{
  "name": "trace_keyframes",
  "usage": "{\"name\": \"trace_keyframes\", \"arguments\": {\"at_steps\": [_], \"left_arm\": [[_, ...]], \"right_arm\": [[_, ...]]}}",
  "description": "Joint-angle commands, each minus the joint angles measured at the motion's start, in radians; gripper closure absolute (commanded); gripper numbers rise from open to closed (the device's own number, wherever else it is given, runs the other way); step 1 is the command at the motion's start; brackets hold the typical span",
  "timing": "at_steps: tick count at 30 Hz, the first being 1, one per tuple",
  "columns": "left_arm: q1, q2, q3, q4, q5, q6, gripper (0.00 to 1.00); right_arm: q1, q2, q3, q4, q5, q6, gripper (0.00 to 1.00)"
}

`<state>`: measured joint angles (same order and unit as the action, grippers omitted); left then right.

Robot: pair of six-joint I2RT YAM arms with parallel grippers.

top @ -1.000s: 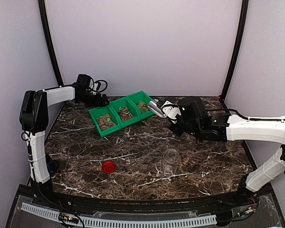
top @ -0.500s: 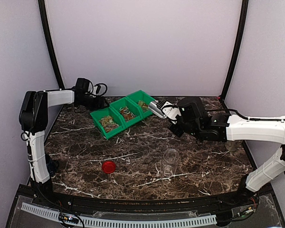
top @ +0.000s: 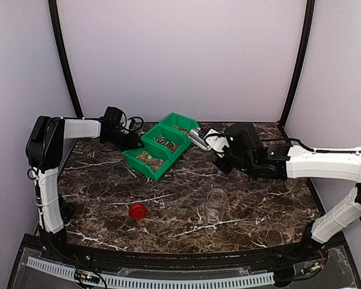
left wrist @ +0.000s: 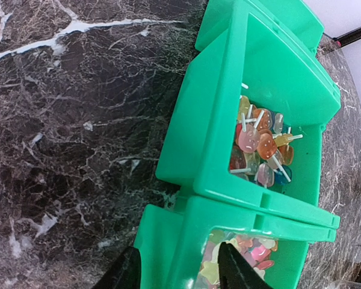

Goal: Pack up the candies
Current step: Move the storage box to the center of the board.

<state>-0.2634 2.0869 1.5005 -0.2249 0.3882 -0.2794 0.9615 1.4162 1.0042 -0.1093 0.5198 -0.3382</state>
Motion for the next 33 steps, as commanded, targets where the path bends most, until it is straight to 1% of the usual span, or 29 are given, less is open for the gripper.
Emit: {"name": "trace_keyframes", "arguments": {"at_steps": [1,6,9,14,18,20,22,25,30,33], "left_arm": [[-0.03,-0.076,-0.02,-0.04,-0.069,-0.009,0.6],[-0.039,-0.091,-0.016,-0.033,-0.104,-0.007,0.65],[-0.045,-0.085,0.006,-0.055,-0.106,0.003,0.67],[-0.05,-0.066,0.046,-0.123,-0.146,0.027,0.67],[-0.055,-0.062,0.049,-0.134,-0.166,0.036,0.68],[-0.059,-0.06,0.05,-0.135,-0.164,0.041,0.73],[-0.062,-0.055,0.056,-0.14,-0.164,0.044,0.75],[-0.066,-0.051,0.059,-0.143,-0.163,0.047,0.75],[-0.067,-0.037,0.059,-0.14,-0.157,0.044,0.76],[-0.068,-0.027,0.064,-0.144,-0.157,0.047,0.74]], "right_arm": [[0.0,0.003,0.04,0.028,0.014,0.013,1.0],[0.001,0.003,0.045,0.027,0.005,0.019,1.0],[0.002,0.008,0.051,0.019,0.002,0.02,1.0],[0.003,0.008,0.059,0.009,0.0,0.019,1.0],[0.005,0.016,0.074,-0.002,-0.015,0.018,1.0],[0.006,0.026,0.087,-0.019,-0.027,0.016,1.0],[0.01,0.04,0.107,-0.044,-0.034,0.015,1.0],[0.015,0.058,0.134,-0.08,-0.039,0.013,1.0],[0.022,0.061,0.142,-0.092,-0.045,0.011,1.0],[0.023,0.061,0.142,-0.097,-0.047,0.009,1.0]]}}
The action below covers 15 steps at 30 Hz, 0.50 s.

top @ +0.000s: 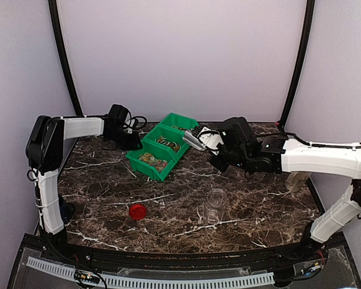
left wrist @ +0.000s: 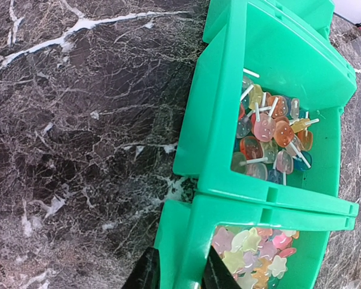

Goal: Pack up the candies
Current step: Move the storage box to the center of the board, then adjust the fake candies in the storage box.

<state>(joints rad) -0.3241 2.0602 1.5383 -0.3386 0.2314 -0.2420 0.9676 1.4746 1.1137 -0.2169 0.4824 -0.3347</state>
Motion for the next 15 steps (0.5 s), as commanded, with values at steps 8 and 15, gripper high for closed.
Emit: {"name": "trace_keyframes", "arguments": {"at_steps": [8,15], "left_arm": [[-0.011,0.026,0.052,-0.055,-0.037,0.027,0.72],[-0.015,0.04,0.071,-0.078,-0.06,0.047,0.73]], "right_arm": [[0.02,0.01,0.032,0.011,-0.01,-0.001,1.0],[0.02,0.014,0.032,0.01,-0.009,-0.004,1.0]]}}
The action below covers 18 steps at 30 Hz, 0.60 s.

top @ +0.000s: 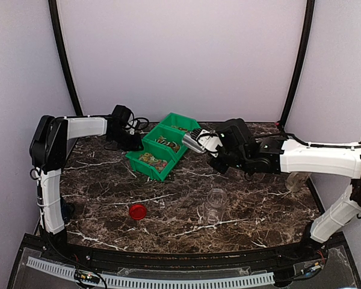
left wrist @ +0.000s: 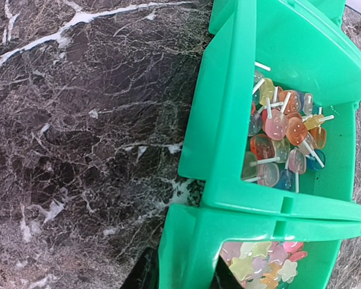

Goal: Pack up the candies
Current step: Adjust the fake candies in the storage box.

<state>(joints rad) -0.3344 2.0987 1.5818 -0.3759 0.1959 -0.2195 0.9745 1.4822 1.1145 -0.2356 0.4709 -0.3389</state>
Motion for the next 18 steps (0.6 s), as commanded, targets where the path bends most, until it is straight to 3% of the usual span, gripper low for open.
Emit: {"name": "trace_keyframes", "arguments": {"at_steps": [1,11,16,18], "left_arm": [[-0.005,0.003,0.027,-0.043,-0.027,0.027,0.73],[-0.009,0.019,0.029,-0.049,-0.016,0.033,0.8],[-0.01,0.023,0.025,-0.047,-0.011,0.024,0.98],[-0.01,0.024,0.021,-0.04,-0.004,0.013,1.0]], "right_arm": [[0.013,0.006,0.031,0.029,0.002,-0.001,1.0],[0.013,0.009,0.031,0.014,-0.009,-0.001,1.0],[0.016,0.02,0.083,-0.025,-0.022,-0.001,1.0],[0.018,0.023,0.093,-0.037,-0.022,-0.003,1.0]]}}
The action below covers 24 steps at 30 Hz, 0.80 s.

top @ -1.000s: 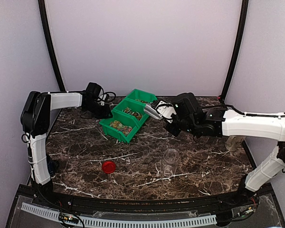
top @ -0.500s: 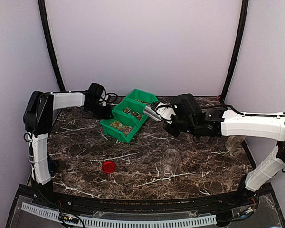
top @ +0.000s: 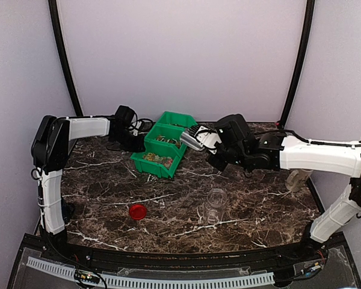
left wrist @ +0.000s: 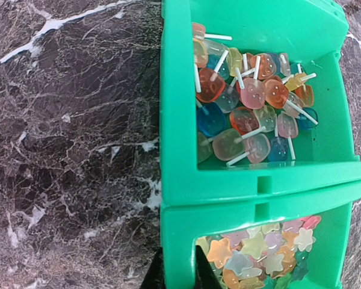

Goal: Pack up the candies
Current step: Adjust the fake candies in the storage box.

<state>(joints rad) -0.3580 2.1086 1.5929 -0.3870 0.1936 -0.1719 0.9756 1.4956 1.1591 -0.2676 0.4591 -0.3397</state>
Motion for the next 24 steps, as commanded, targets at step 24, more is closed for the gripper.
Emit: {"name": "trace_keyframes", "arguments": {"at_steps": [24], "left_arm": [[0.012,0.014,-0.314,0.664,0.534,-0.422,1.0]], "right_arm": [[0.051,0.171,0.387,-0.367,-0.065,0.04,1.0]]}}
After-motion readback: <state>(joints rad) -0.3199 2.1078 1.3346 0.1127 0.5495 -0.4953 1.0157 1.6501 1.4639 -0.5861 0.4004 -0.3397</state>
